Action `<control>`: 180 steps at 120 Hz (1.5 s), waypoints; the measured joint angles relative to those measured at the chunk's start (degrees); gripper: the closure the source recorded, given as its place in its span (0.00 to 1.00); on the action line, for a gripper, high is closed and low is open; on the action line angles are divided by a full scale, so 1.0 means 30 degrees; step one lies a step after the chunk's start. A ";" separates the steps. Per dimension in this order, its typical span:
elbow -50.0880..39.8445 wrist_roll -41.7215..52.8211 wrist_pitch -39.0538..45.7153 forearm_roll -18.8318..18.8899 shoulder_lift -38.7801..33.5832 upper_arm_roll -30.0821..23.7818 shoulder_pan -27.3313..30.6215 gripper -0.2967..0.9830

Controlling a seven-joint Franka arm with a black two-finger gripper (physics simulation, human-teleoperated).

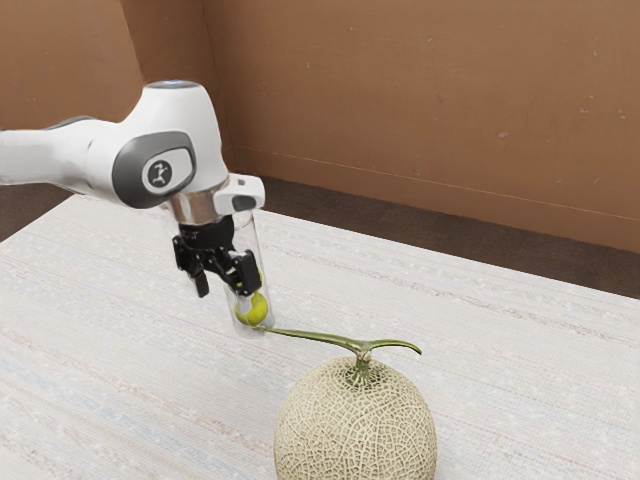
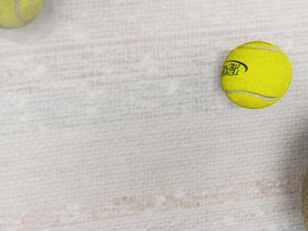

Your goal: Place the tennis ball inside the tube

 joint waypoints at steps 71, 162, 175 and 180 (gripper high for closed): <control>-0.1666 -0.1998 0.6066 -0.1956 0.3598 -0.2018 -0.0261 0.23; 0.0534 -0.2869 0.8884 -0.2254 0.8291 -0.2115 -0.1231 0.23; 0.0585 -0.2919 0.9053 -0.2321 0.8658 -0.2110 -0.1246 0.23; 0.0596 -0.2936 0.9098 -0.2333 0.8733 -0.2114 -0.1248 0.23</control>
